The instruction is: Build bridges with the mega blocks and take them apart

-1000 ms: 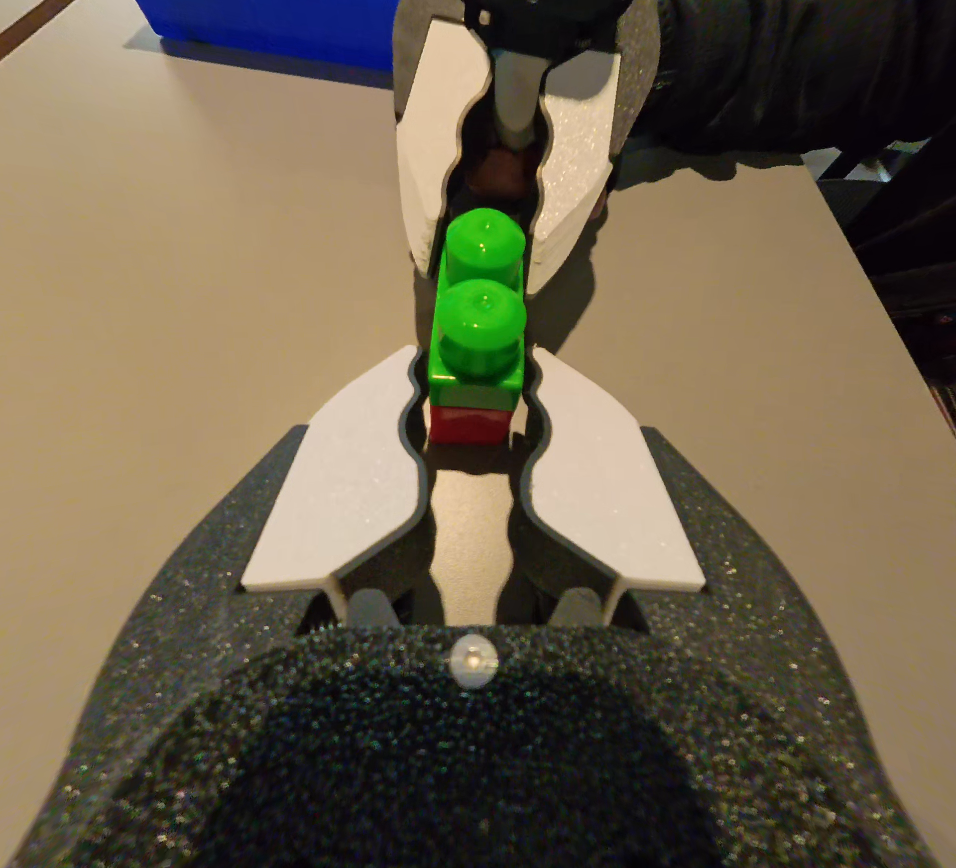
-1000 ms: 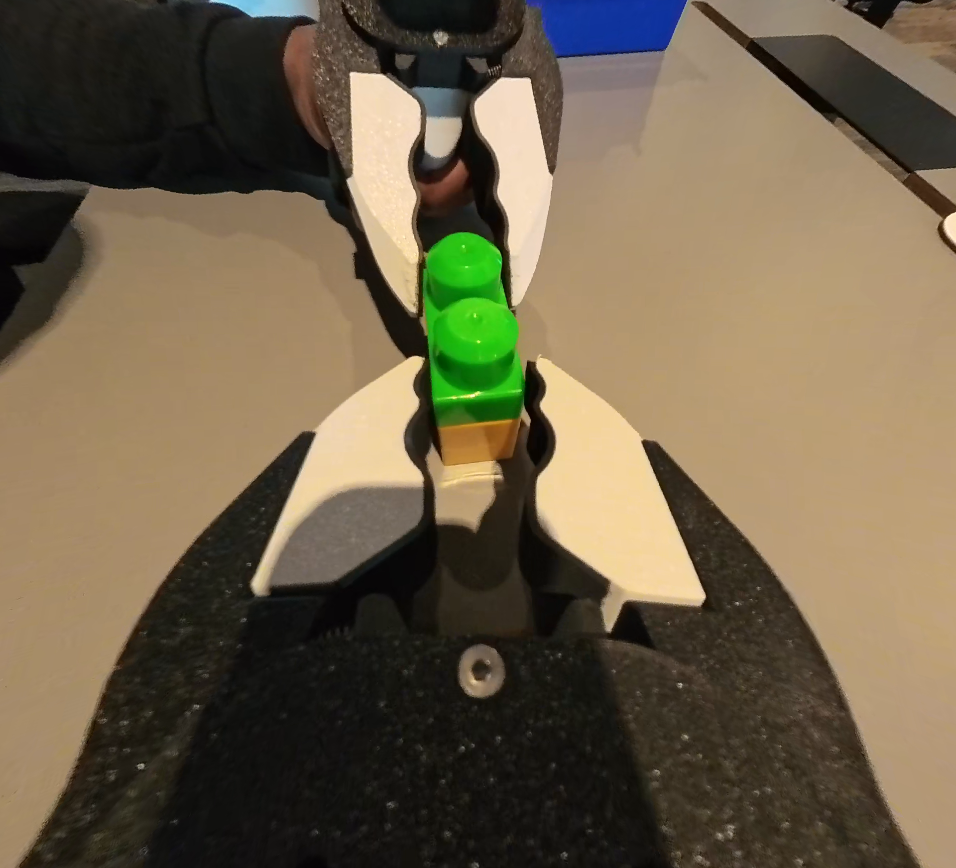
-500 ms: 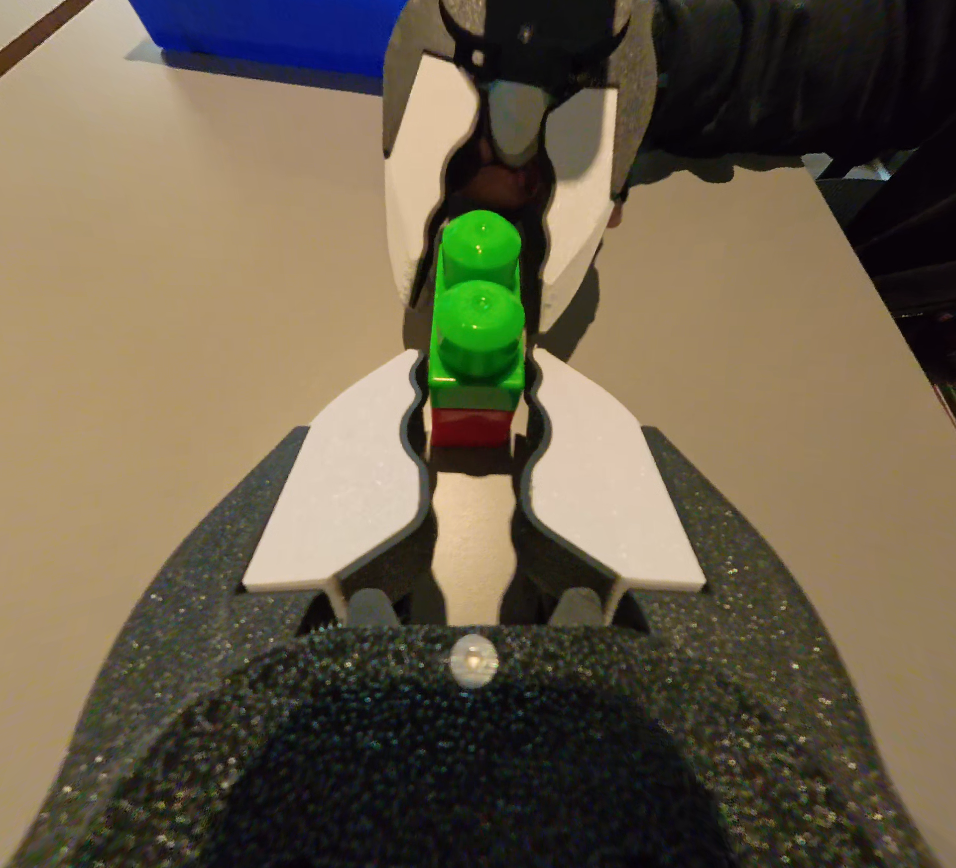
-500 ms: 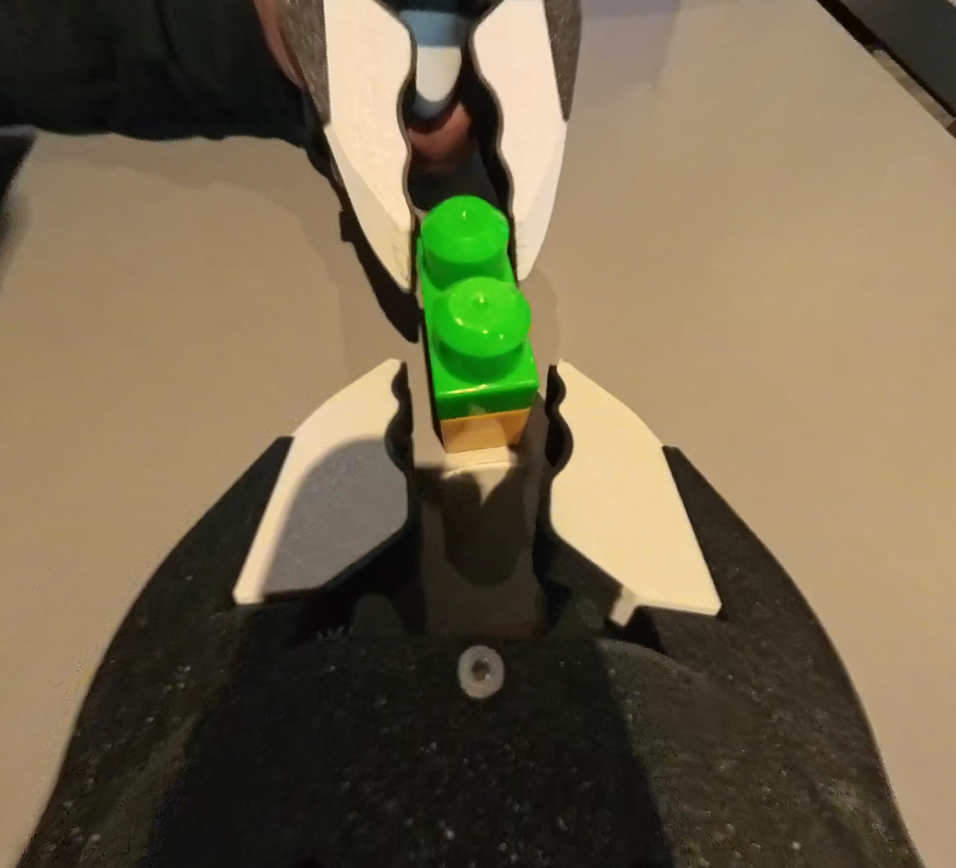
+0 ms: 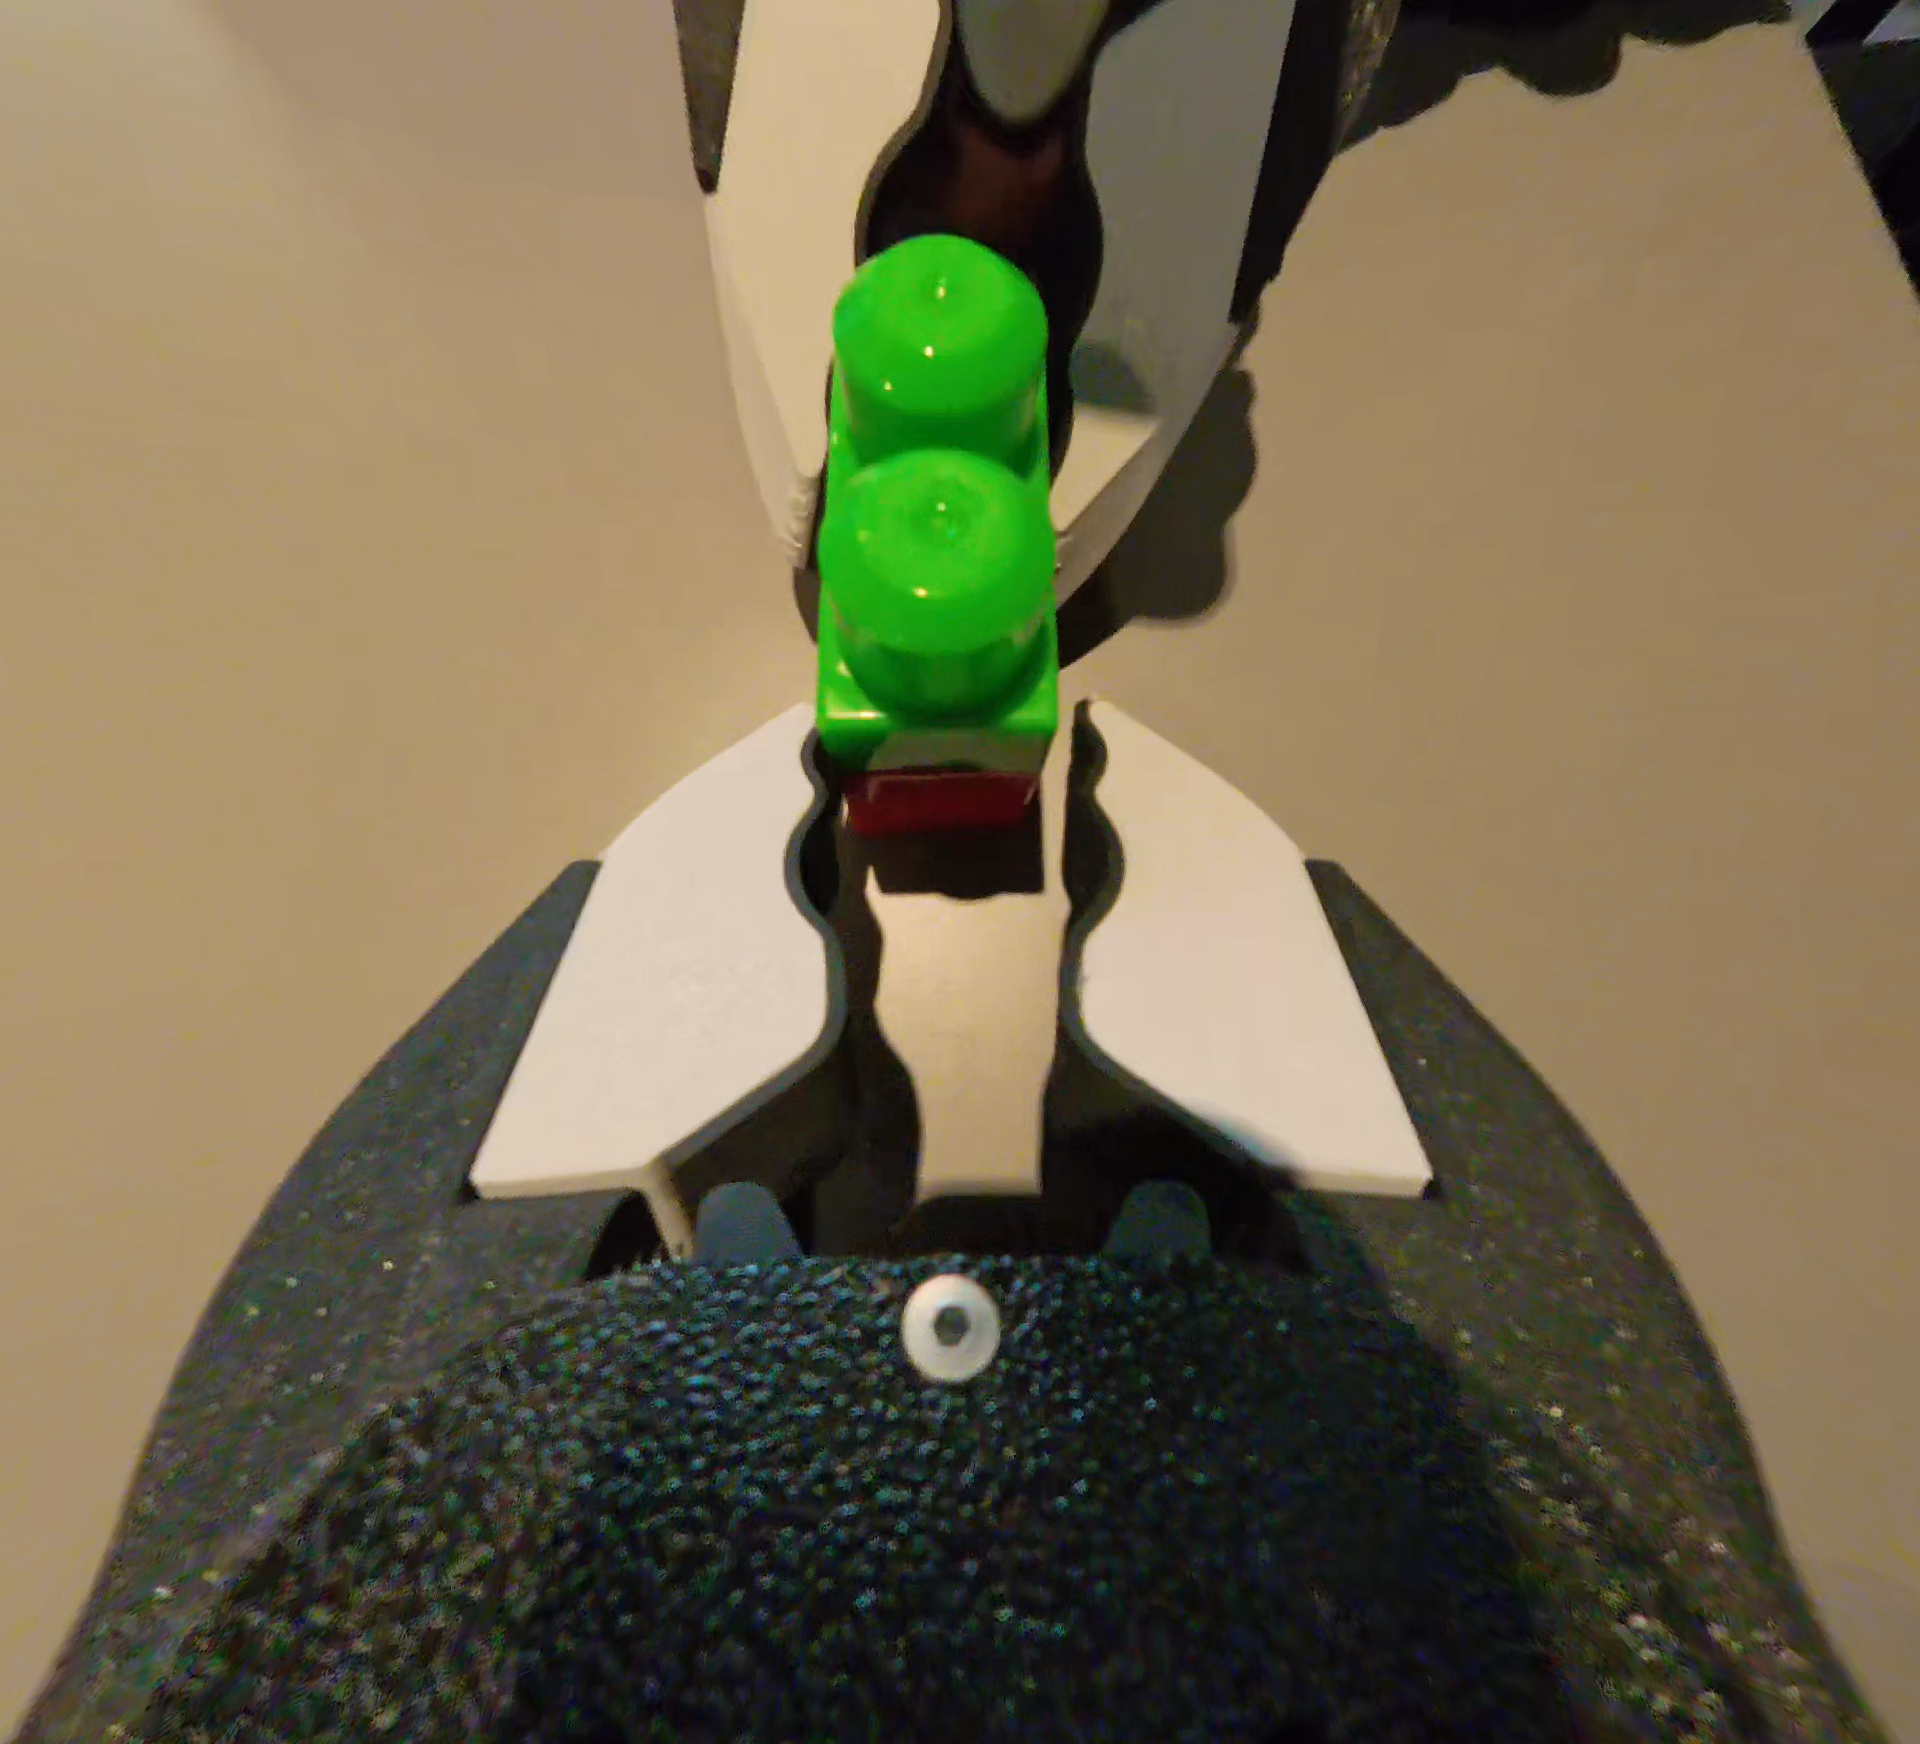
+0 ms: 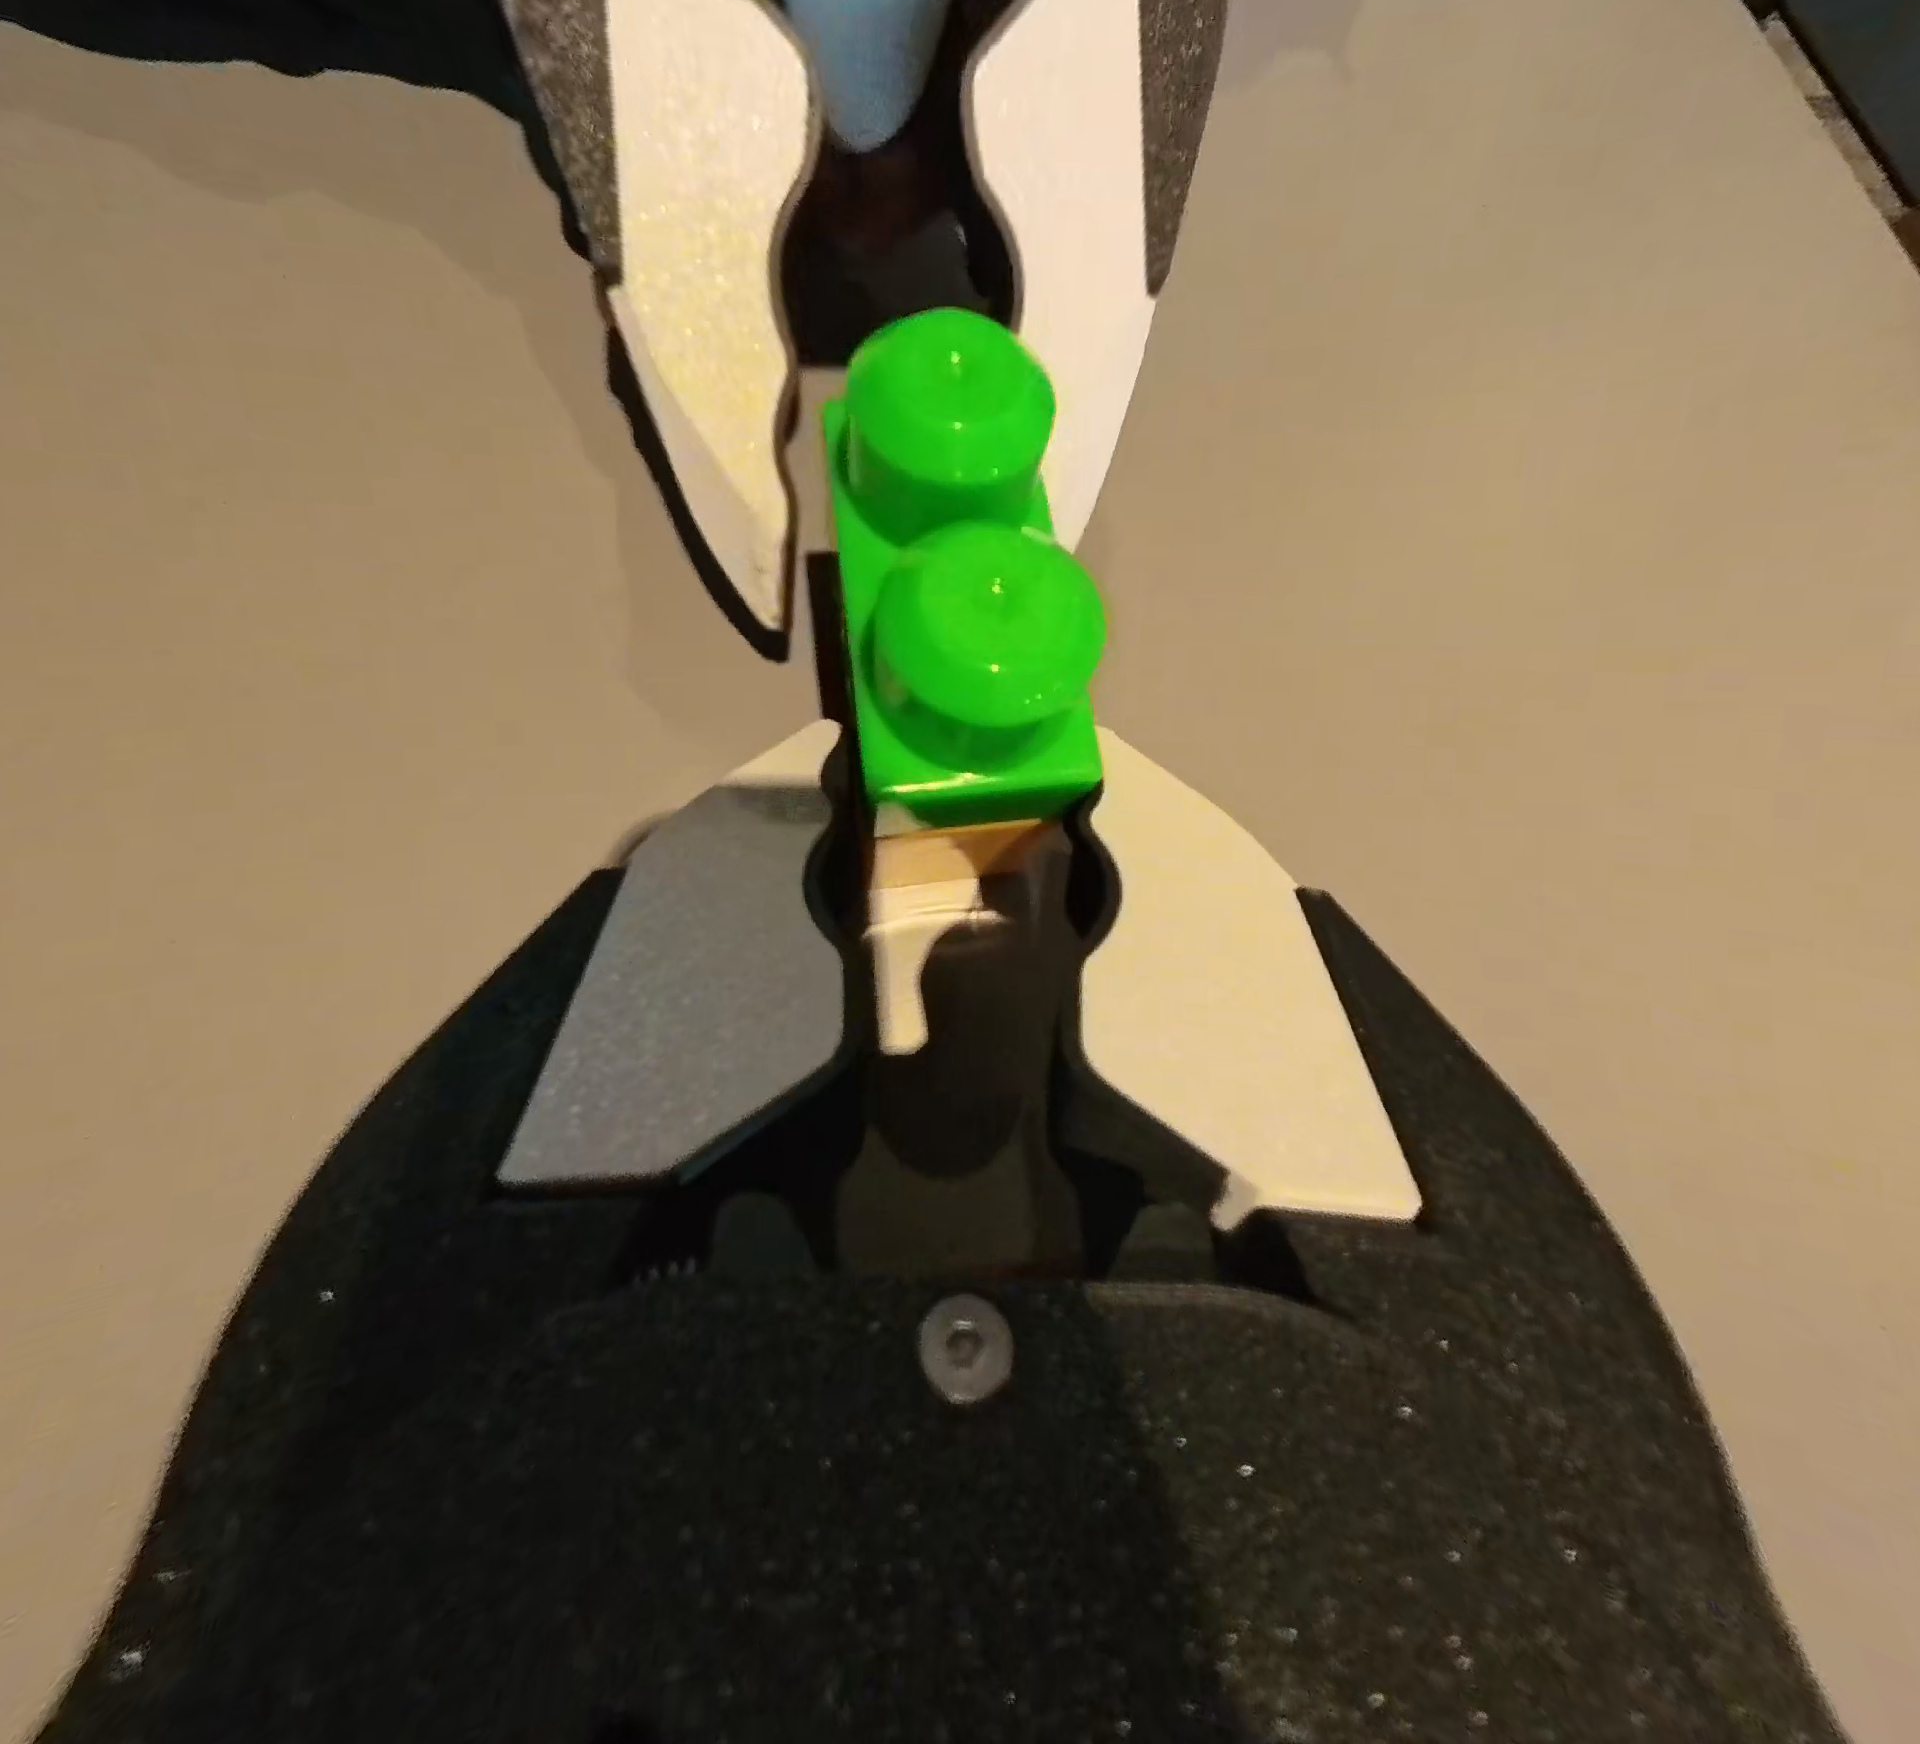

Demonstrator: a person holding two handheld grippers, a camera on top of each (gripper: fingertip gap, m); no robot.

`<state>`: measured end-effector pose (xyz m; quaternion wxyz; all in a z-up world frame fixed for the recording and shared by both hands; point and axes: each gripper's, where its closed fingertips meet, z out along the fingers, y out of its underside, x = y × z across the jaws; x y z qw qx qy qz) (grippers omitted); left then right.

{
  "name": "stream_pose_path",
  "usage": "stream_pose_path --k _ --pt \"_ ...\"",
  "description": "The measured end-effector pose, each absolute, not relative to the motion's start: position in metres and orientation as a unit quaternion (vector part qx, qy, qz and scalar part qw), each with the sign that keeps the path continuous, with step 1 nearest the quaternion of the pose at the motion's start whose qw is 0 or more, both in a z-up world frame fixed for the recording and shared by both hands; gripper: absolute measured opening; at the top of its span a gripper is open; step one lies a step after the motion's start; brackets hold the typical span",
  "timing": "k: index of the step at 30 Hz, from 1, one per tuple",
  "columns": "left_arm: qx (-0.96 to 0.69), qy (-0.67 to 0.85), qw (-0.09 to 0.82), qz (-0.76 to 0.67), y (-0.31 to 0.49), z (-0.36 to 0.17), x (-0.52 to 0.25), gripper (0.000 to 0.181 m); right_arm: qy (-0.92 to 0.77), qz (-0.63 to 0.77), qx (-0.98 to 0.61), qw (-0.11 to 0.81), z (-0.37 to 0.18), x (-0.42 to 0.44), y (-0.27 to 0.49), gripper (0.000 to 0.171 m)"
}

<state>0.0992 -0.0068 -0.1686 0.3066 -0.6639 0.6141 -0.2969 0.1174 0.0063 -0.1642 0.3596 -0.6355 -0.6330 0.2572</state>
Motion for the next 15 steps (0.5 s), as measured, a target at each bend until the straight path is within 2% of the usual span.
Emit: stream_pose_path --k 7,12,15 --pt "-0.651 0.564 0.364 -0.355 0.003 -0.141 0.094 0.042 -0.616 0.249 -0.626 0.407 -0.148 0.12 0.011 0.037" --pt "-0.651 0.502 0.409 -0.397 0.019 -0.119 0.084 0.041 -0.534 0.254 -0.597 0.543 -0.06 0.146 0.028 0.037" --pt "-0.654 0.484 0.416 -0.406 0.024 -0.117 0.082 0.04 -0.439 0.201 -0.587 0.65 0.008 0.208 0.054 0.037"
